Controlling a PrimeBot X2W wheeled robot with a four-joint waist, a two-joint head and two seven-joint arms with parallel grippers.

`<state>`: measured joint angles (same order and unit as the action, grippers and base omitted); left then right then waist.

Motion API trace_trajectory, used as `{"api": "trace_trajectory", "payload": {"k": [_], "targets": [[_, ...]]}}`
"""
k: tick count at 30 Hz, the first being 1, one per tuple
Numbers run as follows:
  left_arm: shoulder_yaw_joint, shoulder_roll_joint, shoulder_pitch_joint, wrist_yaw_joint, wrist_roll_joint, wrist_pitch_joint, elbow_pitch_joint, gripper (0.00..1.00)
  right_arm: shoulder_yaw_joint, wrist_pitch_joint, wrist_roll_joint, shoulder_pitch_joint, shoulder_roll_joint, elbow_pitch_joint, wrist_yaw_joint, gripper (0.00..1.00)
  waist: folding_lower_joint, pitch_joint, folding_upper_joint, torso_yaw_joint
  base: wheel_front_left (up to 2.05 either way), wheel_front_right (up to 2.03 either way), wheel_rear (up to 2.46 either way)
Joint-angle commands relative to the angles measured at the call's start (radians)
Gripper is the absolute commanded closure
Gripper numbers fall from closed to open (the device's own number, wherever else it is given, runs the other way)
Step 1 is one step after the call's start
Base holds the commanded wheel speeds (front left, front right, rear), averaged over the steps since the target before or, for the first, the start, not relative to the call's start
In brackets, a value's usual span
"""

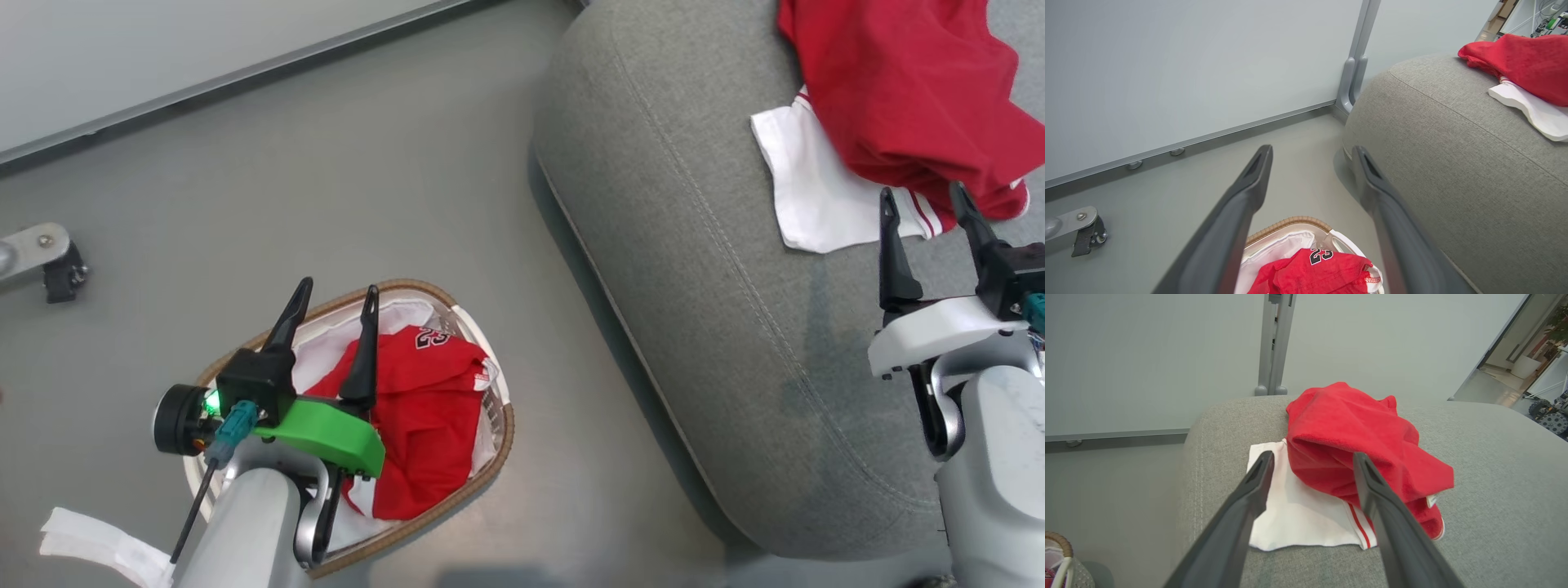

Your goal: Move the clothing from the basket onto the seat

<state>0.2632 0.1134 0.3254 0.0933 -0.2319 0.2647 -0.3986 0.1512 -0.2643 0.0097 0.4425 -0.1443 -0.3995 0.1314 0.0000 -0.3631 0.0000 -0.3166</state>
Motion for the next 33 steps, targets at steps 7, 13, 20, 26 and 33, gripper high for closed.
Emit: {"api": "trace_trajectory", "payload": {"k": [7,13,20,26,33], "targets": [[-0.119,-0.026,-0.084,-0.009,0.034,0.000,-0.006,0.00,-0.070,0.000,0.019,-0.012,0.049,0.049,-0.001,0.00,0.0000,0.130,0.0000,0.165,0.00,0.00,0.00],[-0.184,-0.043,-0.145,-0.001,0.060,0.000,-0.016,0.00,-0.083,0.000,0.026,-0.065,0.079,0.042,-0.001,0.00,0.0000,0.196,0.0000,0.235,0.00,0.00,0.00],[-0.252,-0.053,-0.219,0.002,0.080,0.000,-0.025,0.00,-0.111,0.000,0.009,-0.130,0.087,0.017,-0.001,0.00,0.0000,0.261,0.0000,0.269,0.00,0.00,0.00],[-0.276,-0.060,-0.286,0.006,0.083,-0.001,-0.037,0.00,-0.122,0.000,0.013,-0.199,0.089,-0.004,-0.001,0.00,0.0000,0.320,0.0000,0.283,0.00,0.00,0.00],[-0.257,-0.062,-0.343,0.001,0.044,-0.001,-0.034,0.00,-0.121,0.000,0.027,-0.263,0.090,-0.016,-0.001,0.00,0.0000,0.350,0.0000,0.293,0.00,0.00,0.00]]}}
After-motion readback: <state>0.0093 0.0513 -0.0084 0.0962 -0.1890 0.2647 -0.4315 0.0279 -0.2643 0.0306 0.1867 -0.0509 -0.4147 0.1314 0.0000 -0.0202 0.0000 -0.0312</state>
